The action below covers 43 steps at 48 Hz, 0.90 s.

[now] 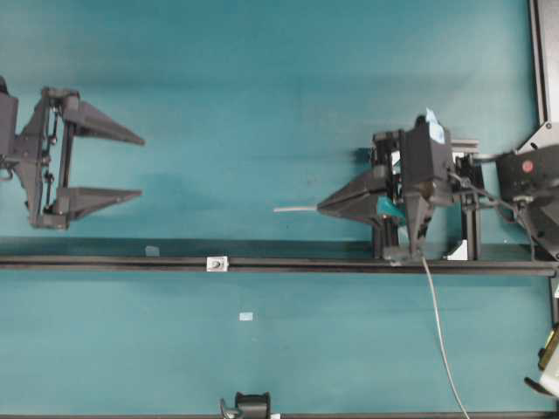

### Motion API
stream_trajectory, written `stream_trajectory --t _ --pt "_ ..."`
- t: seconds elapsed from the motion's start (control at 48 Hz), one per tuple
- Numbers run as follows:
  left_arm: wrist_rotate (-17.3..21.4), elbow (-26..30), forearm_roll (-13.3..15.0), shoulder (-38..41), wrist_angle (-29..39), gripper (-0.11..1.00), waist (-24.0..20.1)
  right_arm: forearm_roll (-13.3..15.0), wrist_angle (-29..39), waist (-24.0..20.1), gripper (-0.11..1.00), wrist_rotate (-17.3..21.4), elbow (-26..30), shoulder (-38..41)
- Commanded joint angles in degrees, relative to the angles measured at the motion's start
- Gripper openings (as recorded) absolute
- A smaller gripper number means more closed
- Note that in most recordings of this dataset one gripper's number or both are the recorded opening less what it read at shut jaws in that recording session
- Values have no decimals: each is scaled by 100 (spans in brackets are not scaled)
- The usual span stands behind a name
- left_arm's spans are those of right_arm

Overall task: Insert the wire into the hole on the left side and pull it with the left arm.
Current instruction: 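Carry the held wire leftward toward the white bracket on the rail, then align the wire tip with the hole in the white bracket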

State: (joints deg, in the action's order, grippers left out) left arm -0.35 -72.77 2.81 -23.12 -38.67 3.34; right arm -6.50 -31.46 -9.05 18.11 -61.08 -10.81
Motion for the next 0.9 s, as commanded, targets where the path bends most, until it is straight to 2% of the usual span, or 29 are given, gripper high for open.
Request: stream_trajectory --t 0.0,0.187,0.416,0.5,0.625,0.874 --pt "-79 79 18 158 -185 69 193 -246 -308 -220 1 -70 26 44" --pt "-132 255 18 738 -387 70 536 -914 -712 -677 1 -527 79 378" --pt "-149 475 18 1854 -1116 69 844 -2101 -1477 -1389 1 -1274 272 1028" --pt "-158 589 26 2250 -1362 70 940 -2399 -1688 -1644 1 -1424 360 1274" --pt "-158 773 18 2725 -1600 69 1063 -2628 -1986 -1925 1 -1529 510 1635" --pt "-404 853 26 2971 -1740 68 1204 -2672 -2355 -2048 1 -1538 765 2162"
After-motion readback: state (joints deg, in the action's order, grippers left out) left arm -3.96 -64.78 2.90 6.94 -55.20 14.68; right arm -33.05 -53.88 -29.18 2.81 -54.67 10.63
